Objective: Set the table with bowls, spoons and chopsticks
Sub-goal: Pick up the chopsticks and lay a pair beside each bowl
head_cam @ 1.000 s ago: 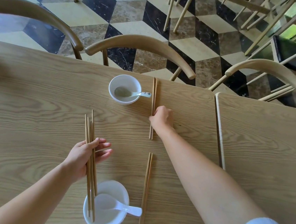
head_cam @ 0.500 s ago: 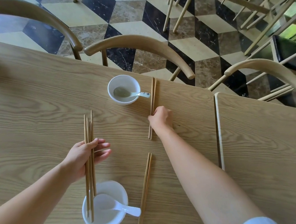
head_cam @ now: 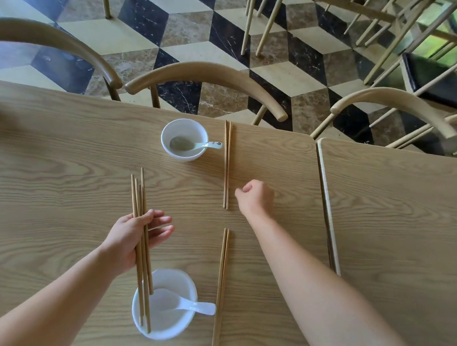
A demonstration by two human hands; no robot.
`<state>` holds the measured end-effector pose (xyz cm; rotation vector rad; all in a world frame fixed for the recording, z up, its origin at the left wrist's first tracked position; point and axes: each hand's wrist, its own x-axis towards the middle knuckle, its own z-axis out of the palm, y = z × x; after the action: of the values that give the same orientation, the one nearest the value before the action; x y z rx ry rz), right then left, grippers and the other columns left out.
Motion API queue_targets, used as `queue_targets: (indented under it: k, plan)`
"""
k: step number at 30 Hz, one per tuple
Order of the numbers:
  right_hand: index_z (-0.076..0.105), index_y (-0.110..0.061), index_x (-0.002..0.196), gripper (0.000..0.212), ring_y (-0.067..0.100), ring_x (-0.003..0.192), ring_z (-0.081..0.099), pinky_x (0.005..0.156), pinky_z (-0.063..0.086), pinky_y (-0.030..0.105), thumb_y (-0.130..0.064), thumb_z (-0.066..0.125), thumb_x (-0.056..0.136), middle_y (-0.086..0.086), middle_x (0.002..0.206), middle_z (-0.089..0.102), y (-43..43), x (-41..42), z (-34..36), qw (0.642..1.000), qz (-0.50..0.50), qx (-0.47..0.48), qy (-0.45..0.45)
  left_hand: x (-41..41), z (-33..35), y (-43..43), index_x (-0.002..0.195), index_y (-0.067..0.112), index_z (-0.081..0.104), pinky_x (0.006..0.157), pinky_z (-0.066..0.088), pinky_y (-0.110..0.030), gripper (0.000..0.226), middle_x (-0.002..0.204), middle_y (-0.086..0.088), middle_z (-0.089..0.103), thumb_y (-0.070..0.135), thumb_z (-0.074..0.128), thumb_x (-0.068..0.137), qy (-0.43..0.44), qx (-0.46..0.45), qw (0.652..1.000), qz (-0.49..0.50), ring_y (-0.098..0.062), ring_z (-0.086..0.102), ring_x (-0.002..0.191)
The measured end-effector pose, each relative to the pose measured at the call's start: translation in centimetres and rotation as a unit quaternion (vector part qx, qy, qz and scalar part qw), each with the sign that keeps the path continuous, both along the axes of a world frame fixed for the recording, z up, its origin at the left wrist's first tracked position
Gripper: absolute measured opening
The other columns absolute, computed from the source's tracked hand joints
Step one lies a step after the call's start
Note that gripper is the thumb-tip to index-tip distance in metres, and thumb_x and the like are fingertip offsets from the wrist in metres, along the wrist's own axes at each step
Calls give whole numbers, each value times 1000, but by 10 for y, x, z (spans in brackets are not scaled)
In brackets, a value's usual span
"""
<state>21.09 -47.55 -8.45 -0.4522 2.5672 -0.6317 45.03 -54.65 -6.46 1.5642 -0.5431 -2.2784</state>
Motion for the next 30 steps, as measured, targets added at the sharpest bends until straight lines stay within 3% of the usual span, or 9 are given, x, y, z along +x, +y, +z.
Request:
queue_targets:
  k: [8, 13, 17, 22, 26, 30]
  plan:
    - [70, -13, 80, 10, 26, 84, 67, 67, 43, 26, -22, 67, 84, 5, 81, 74, 106, 72, -9, 998, -11, 33, -43, -1, 27, 21, 99, -5, 60, 55, 61, -31, 20, 86, -19, 70, 9, 47, 104, 30, -27, 999, -7, -26, 74, 65]
    - [60, -21, 80, 11, 23, 80, 64, 70, 46, 30, -28, 68, 83, -4, 72, 65, 152, 115, -12, 995, 65, 23, -75, 14, 38, 42, 99, -5, 59, 57, 61, -31, 20, 85, -18, 71, 10, 47, 104, 33, -36, 999, -19, -27, 74, 68]
    - [59, -18, 93, 21, 20, 86, 55, 73, 42, 29, -36, 69, 85, -2, 86, 63, 161, 138, -14, 991, 121, 34, -38, 25, 41, 49, 99, -5, 60, 58, 62, -32, 20, 79, -16, 73, 9, 46, 104, 19, -50, 998, -28, -28, 75, 68]
    - [55, -13, 95, 19, 25, 96, 58, 81, 43, 31, -26, 66, 88, 6, 102, 61, 160, 146, -13, 989, 143, 31, -15, 31, 43, 54, 101, -5, 60, 60, 62, -32, 21, 81, -17, 72, 9, 46, 104, 6, -58, 998, -35, -27, 75, 68]
    - [46, -19, 88, 19, 23, 88, 55, 71, 36, 25, -23, 64, 90, 8, 102, 62, 160, 146, -13, 988, 153, 34, -12, 30, 45, 58, 101, -6, 60, 59, 62, -32, 21, 85, -18, 70, 10, 46, 105, 2, -57, 998, -38, -27, 74, 66]
    - [45, -20, 86, 18, 17, 80, 45, 74, 42, 29, -20, 62, 91, 8, 100, 62, 161, 146, -12, 988, 150, 28, -7, 30, 46, 60, 103, -6, 60, 58, 62, -31, 21, 83, -18, 71, 10, 47, 104, 1, -52, 998, -39, -27, 74, 67]
